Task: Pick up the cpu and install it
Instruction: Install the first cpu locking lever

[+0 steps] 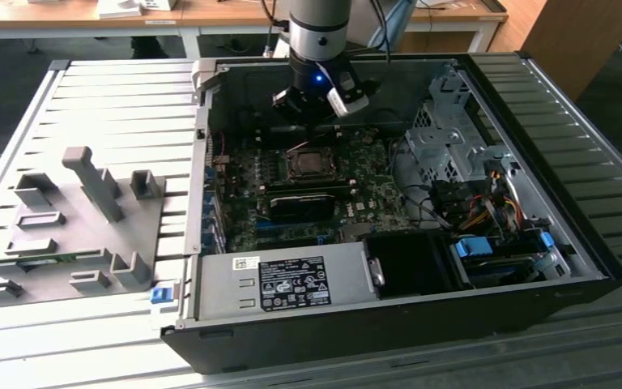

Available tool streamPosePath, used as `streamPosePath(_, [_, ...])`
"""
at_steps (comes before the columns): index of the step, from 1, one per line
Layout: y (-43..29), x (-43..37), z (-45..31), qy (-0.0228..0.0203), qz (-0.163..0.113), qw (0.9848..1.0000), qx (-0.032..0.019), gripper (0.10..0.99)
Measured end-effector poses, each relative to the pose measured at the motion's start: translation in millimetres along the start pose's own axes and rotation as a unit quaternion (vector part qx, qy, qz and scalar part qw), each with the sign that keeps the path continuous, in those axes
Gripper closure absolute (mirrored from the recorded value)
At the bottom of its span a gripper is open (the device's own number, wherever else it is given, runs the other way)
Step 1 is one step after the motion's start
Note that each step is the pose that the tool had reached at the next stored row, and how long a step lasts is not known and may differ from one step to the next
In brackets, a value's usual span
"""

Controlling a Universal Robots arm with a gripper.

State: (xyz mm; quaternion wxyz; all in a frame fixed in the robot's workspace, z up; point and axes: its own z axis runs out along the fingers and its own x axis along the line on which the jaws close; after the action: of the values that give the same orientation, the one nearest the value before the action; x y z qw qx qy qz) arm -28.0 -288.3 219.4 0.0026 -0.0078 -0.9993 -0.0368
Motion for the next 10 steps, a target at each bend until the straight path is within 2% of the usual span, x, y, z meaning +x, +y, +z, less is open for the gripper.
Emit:
streamPosePath(5, [0.2, -8.5, 2.9, 0.0008, 0.000, 1.0000, 0.0000, 0.980])
streamPosePath(10, [0.5, -10.3, 6.7, 0.0008, 0.000, 1.0000, 0.0002, 0.980])
